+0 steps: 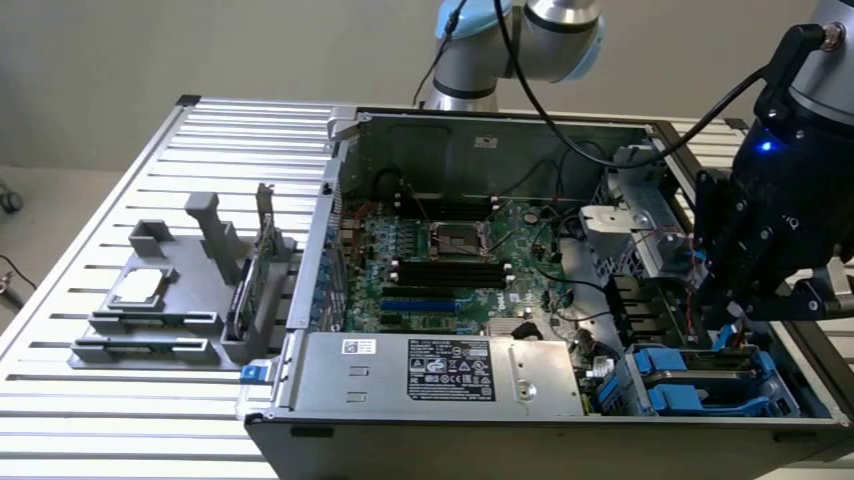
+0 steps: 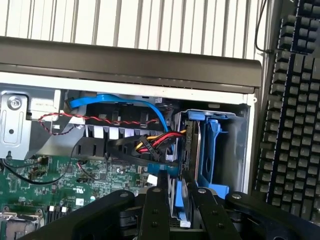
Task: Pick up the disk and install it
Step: 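Insert the second disk wire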
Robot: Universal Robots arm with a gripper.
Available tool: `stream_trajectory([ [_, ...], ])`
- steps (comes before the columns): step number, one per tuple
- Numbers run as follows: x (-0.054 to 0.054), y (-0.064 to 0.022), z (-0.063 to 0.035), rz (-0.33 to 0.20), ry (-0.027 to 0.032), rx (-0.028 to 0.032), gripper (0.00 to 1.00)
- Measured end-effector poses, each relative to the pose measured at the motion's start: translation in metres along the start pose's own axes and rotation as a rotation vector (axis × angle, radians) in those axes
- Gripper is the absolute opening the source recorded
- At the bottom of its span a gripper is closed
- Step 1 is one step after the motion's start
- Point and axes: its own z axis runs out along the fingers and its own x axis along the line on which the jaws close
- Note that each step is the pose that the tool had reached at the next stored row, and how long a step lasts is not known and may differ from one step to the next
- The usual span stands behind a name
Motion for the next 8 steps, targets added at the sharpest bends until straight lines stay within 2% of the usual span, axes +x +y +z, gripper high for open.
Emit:
stream_trajectory([
  [8,0.0000,0.0013,0.0045,0.028,-0.0032,0.0010,0.26],
])
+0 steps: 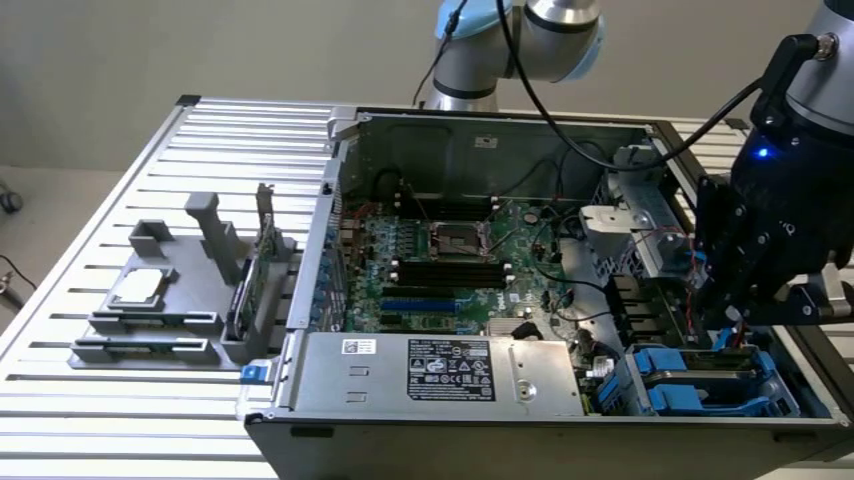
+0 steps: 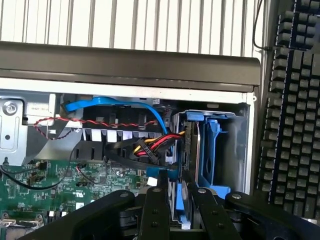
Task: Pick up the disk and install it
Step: 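Insert the second disk wire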
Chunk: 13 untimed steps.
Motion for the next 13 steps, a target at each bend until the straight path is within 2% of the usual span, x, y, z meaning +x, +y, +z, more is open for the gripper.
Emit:
stream_trajectory([
  [13,0.0001,0.0004,0.0027,0.020,-0.0021,0.0007,0.26],
])
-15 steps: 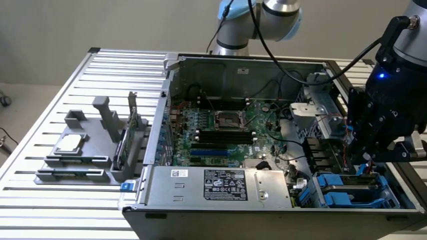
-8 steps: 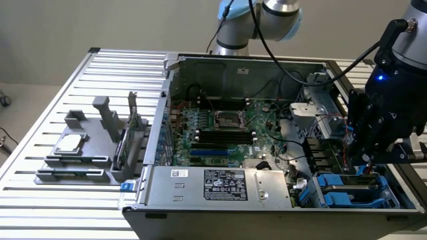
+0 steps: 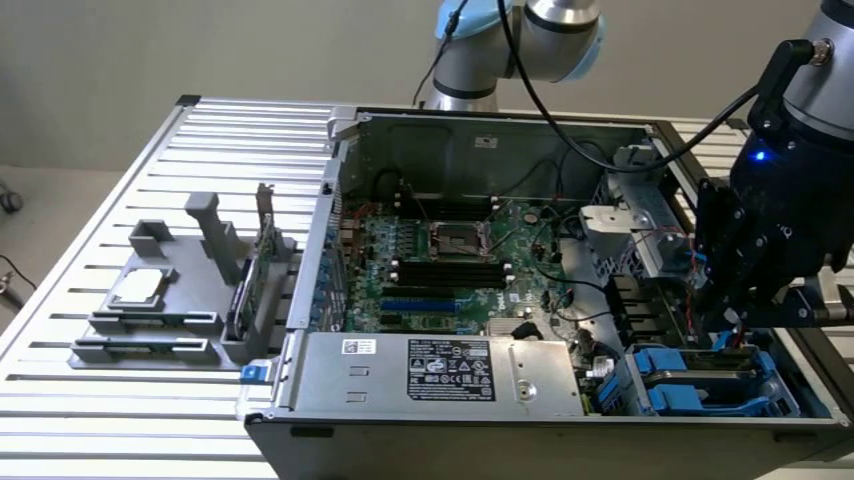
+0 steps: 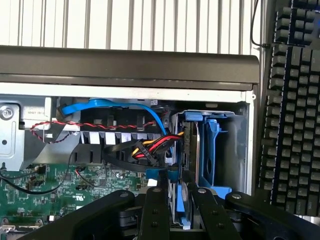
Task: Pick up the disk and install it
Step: 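Insert the second disk wire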
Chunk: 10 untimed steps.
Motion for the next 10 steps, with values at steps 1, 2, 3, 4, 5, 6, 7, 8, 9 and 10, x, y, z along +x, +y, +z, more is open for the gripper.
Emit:
stream_trajectory([
  [1,0.0000,0.0000,0.0000,0.000,0.0000,0.0000,0.26],
  [2,0.0000,0.0000,0.0000,0.000,0.0000,0.0000,0.26],
  [3,0.0000,0.0000,0.0000,0.000,0.0001,0.0000,0.26],
  [4,0.0000,0.0000,0.0000,0.000,0.0000,0.0000,0.26],
  [5,0.0000,0.0000,-0.0001,0.001,-0.0001,0.0000,0.28],
  [6,0.0000,0.0000,-0.0001,0.001,-0.0001,0.0000,0.28],
  [7,0.0000,0.0000,-0.0002,0.001,-0.0001,0.0000,0.34],
  [8,0.0000,0.0000,-0.0003,0.001,-0.0001,0.0000,0.34],
  [9,0.0000,0.0000,-0.0004,0.002,-0.0002,0.0000,0.34],
  [10,0.0000,0.0000,-0.0004,0.002,-0.0002,0.0001,0.34],
])
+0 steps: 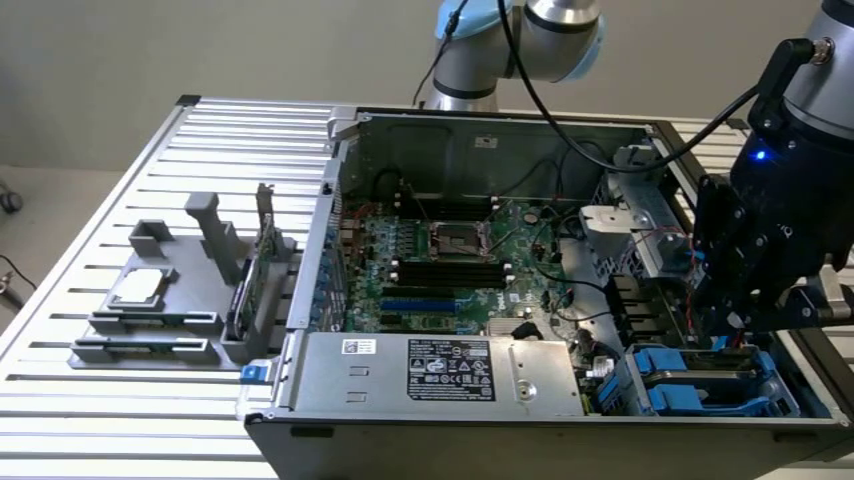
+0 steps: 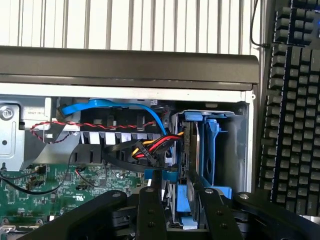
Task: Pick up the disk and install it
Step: 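Insert the second disk wire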
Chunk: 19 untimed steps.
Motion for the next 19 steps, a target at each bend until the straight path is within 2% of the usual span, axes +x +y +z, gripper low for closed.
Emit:
stream_trajectory([
  [19,0.0002,-0.0006,0.0057,0.061,-0.0051,0.0020,0.34],
])
